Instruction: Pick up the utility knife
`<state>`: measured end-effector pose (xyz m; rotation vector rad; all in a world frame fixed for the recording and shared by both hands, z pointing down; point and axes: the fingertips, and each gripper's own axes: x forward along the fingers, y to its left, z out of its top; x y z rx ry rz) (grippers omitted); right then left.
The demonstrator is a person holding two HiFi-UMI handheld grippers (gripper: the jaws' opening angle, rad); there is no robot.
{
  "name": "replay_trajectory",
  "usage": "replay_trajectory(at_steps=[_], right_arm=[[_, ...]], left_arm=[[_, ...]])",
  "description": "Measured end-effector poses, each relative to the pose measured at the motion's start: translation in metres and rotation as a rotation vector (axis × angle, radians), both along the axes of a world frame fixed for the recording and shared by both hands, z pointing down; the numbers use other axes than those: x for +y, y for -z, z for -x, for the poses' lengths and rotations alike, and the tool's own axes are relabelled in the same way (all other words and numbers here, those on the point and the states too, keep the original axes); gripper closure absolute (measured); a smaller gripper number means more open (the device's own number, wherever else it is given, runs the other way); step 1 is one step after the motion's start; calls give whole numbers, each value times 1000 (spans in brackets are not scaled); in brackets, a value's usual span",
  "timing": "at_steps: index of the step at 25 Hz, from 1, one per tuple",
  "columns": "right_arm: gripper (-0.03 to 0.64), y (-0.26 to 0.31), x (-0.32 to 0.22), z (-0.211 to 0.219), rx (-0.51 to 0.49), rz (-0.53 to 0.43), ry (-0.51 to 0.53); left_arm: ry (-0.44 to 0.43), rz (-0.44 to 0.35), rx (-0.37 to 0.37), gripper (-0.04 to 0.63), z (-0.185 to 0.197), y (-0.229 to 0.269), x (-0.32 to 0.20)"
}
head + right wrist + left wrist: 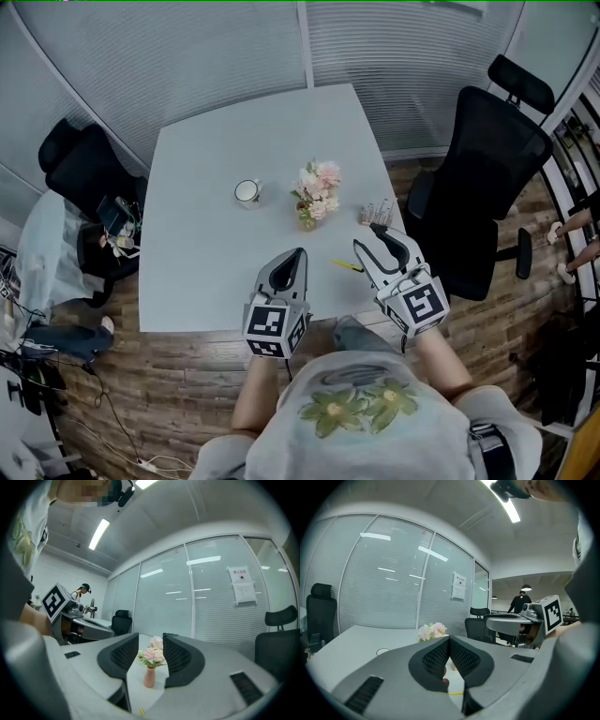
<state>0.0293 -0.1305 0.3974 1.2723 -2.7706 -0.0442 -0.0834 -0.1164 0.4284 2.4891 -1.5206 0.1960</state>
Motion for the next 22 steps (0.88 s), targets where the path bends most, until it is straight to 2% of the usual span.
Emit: replay_trajectory(at_steps=[22], right_arm=[[448,-97,-23,15,170,201,125]], left_arm=[[48,66,-4,584,9,-25,-30]])
